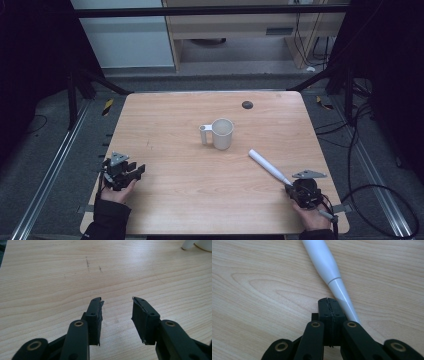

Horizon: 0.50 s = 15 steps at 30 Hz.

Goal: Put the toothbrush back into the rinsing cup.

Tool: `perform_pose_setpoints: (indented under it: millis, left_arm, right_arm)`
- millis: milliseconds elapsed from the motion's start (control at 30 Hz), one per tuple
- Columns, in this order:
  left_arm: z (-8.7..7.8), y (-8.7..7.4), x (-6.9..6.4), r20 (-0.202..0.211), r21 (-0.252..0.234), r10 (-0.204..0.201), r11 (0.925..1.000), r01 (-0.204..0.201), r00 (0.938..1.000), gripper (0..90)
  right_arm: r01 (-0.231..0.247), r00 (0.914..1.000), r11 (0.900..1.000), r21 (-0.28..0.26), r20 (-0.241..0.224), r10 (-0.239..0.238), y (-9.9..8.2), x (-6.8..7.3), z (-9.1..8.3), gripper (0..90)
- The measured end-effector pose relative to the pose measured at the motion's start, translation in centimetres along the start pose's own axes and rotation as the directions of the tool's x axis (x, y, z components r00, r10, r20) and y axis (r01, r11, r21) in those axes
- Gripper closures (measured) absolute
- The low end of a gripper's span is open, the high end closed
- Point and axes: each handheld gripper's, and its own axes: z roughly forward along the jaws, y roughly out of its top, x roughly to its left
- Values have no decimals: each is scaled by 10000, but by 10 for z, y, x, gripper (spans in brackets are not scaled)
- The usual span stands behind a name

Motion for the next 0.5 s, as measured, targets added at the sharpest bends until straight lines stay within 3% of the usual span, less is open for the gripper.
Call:
perform_pose_setpoints:
  millis: [500]
  left_arm:
    - [0, 0, 0, -13, -27, -6, 10000, 6, 10000, 588]
  right_arm:
    - [-267, 9983, 9996, 116, 512, 261, 6, -11, 7, 900]
